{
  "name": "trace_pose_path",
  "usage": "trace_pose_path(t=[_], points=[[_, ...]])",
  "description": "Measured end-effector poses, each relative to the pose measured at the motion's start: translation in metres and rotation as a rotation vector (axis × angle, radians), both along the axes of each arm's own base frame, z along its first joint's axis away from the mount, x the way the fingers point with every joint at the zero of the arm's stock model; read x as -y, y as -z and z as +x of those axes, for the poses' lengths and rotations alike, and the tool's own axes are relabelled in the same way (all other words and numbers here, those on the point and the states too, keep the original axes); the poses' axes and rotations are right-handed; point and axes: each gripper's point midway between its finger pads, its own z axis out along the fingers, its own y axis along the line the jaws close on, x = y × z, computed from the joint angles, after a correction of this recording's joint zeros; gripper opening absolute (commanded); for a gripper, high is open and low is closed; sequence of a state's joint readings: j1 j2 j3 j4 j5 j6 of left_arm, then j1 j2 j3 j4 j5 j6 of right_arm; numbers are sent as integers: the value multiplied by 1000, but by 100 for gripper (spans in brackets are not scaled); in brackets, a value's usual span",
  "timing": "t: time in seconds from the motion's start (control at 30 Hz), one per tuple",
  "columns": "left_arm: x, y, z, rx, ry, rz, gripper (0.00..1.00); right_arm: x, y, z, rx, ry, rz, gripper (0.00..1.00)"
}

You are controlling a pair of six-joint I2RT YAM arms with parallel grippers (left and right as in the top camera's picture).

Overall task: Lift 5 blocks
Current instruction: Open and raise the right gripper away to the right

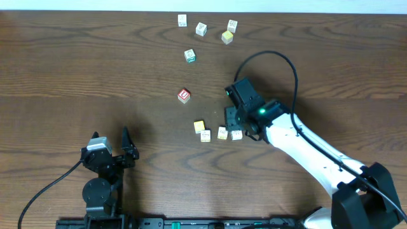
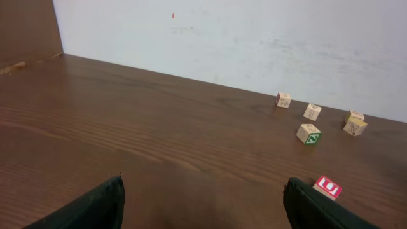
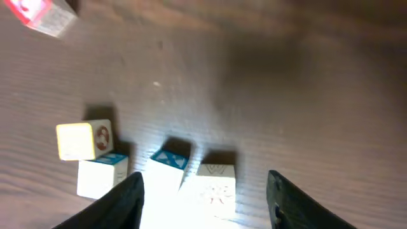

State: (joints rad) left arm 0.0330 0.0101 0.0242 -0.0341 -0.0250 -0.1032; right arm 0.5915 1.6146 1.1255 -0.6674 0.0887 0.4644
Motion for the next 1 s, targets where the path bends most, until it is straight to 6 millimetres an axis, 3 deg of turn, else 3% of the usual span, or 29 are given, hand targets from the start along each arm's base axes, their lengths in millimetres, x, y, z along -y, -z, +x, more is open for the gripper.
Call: trace_pose_path(t=[0.17, 0.33, 0.37, 0.4, 0.6, 0.7, 0.83, 0.9, 1.0], points=[[0, 0, 0, 0, 0, 0, 80, 0, -22, 13, 38, -6, -5, 41], [0, 0, 0, 1, 0, 0, 80, 18, -28, 23, 43, 42, -11, 39], [0, -1, 0, 6, -1, 0, 80, 25, -28, 23, 34, 58, -22, 39], [-1, -3, 0, 12, -5, 1, 87, 32, -29, 23, 32, 72, -28, 40], [0, -14, 2, 62, 3, 5, 88, 84, -59, 26, 74, 186, -35, 41], [2, -7, 1, 35, 14, 3, 88, 105, -84, 28, 140, 218, -21, 53], [6, -11, 2, 55, 35, -2, 88, 117, -108, 25, 205, 211, -14, 60], [10, -16, 3, 75, 61, -9, 88, 121, -111, 22, 206, 209, -20, 58], [17, -2, 6, 16, 101, -24, 88, 127, -108, 20, 186, 218, -32, 57]])
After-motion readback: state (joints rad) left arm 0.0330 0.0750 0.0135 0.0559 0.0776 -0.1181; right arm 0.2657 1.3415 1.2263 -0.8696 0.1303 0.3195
